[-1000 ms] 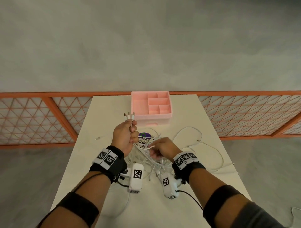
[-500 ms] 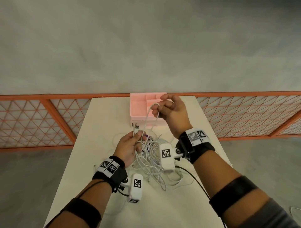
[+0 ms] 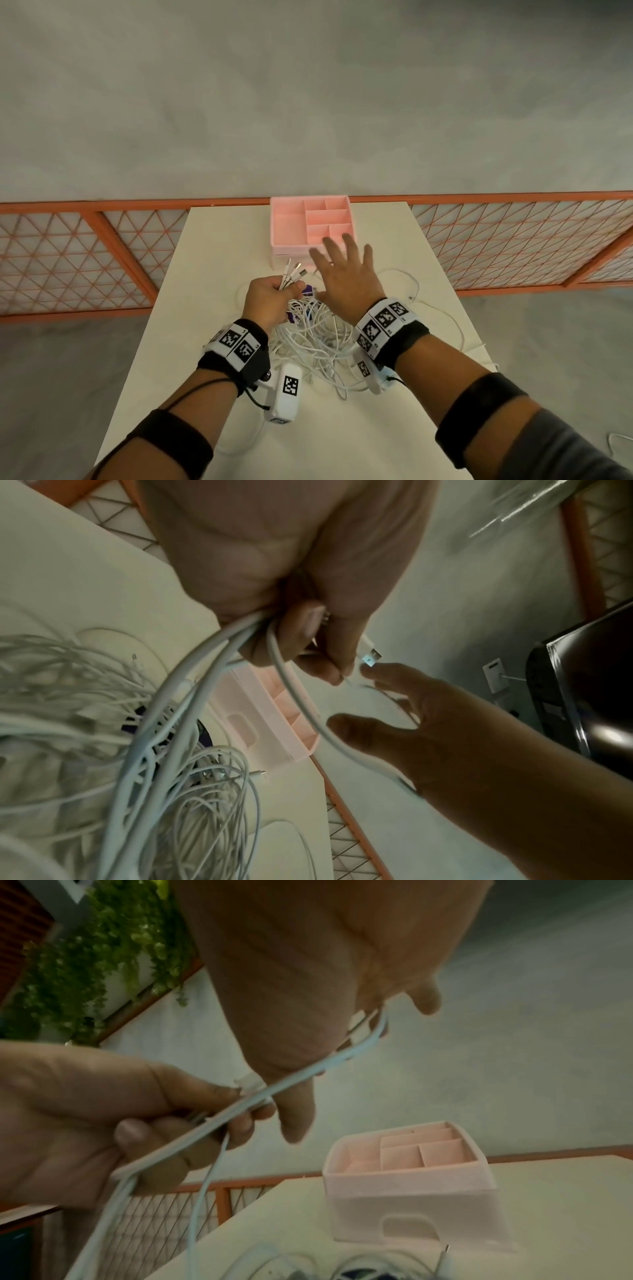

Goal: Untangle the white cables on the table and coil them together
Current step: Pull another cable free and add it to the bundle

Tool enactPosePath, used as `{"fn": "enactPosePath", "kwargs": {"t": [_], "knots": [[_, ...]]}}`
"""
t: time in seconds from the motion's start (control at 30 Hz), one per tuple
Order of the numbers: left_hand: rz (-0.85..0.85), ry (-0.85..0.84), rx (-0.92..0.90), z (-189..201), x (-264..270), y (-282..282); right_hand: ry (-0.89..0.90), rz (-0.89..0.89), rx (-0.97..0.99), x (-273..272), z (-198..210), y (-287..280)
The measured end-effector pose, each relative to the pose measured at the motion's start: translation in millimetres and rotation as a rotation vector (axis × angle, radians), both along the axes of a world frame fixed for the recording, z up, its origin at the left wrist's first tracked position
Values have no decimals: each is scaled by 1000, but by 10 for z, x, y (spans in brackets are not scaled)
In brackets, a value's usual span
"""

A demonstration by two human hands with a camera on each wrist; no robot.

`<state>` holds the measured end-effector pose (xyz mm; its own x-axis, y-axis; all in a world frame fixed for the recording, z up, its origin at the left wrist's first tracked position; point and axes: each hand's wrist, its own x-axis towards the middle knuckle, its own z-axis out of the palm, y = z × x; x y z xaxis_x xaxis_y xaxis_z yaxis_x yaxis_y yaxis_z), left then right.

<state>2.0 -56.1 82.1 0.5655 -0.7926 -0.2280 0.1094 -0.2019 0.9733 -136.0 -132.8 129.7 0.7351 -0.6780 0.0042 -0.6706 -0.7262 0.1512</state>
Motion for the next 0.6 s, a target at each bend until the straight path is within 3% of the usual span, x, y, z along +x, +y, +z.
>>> {"fn": "enactPosePath", "kwargs": {"t": [0.1, 0.2, 0.33, 0.5, 0.53, 0.6], "knots": [[-38, 40, -12, 8, -5, 5, -46, 76, 266, 27, -16, 10], [-90, 170, -43, 25, -13, 67, -355, -16, 617, -4, 54, -67], [-83, 238, -29, -58, 2, 135, -757, -88, 591, -64, 366, -187], [8, 274, 6, -161, 45, 212, -1484, -464, 542, -200, 658, -599], [35, 289, -5, -148, 57, 206, -1509, -530, 581, -242, 657, -651], [59, 283, -27, -93, 87, 175, -1334, -643, 632, -319, 597, -716]]}}
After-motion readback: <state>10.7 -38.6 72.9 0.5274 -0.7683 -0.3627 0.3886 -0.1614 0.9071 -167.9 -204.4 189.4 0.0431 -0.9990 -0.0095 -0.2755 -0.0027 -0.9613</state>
